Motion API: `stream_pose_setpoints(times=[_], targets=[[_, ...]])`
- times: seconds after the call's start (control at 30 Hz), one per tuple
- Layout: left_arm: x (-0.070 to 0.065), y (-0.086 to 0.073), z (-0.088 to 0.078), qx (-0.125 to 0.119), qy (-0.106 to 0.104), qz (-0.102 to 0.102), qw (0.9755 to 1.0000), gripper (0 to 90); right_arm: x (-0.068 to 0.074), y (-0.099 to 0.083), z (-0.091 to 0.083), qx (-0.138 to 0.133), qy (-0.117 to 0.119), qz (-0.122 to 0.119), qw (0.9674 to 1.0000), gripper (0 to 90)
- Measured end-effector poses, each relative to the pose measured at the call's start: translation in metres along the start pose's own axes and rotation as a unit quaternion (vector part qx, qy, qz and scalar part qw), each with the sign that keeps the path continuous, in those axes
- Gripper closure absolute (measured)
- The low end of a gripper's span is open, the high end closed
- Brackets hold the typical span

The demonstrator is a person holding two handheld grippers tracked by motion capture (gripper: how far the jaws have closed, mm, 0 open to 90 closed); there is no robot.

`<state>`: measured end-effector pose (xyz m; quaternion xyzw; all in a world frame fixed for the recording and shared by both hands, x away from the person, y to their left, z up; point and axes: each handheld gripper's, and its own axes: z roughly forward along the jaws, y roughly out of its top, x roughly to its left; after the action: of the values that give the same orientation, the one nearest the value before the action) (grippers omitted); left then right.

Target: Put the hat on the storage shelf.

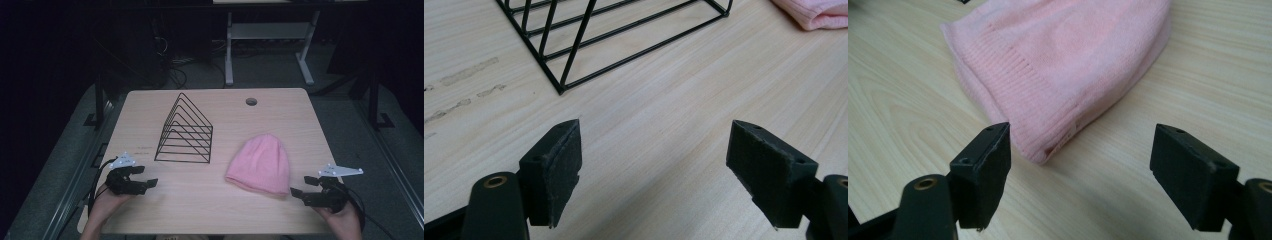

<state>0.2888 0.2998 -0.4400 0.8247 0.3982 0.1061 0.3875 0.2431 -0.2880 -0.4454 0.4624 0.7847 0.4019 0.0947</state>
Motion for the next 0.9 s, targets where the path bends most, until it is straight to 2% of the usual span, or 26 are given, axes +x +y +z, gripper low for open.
stream_pose_setpoints(times=[0.23,0.33,0.63,0.83,0.9], targets=[[0.002,-0.001,-0.003,0.000,0.001,-0.001,1.0000,22.3,0.003,0.008,0.005,0.010,0.009,-0.010,0.9999,22.7],[0.003,-0.002,-0.005,0.000,0.001,-0.002,1.0000,22.3,0.003,0.011,0.006,0.009,0.013,-0.005,0.9999,22.6],[0.005,-0.005,-0.010,-0.005,0.003,-0.007,1.0000,22.3,0.005,0.037,0.017,0.019,0.031,-0.024,0.9990,22.6],[0.006,-0.005,-0.011,-0.001,0.003,-0.004,1.0000,22.3,0.003,0.051,0.018,0.027,0.038,-0.022,0.9987,22.4],[0.004,-0.005,-0.009,-0.004,0.001,-0.009,1.0000,22.4,0.002,0.056,0.018,0.030,0.038,-0.025,0.9985,22.4]])
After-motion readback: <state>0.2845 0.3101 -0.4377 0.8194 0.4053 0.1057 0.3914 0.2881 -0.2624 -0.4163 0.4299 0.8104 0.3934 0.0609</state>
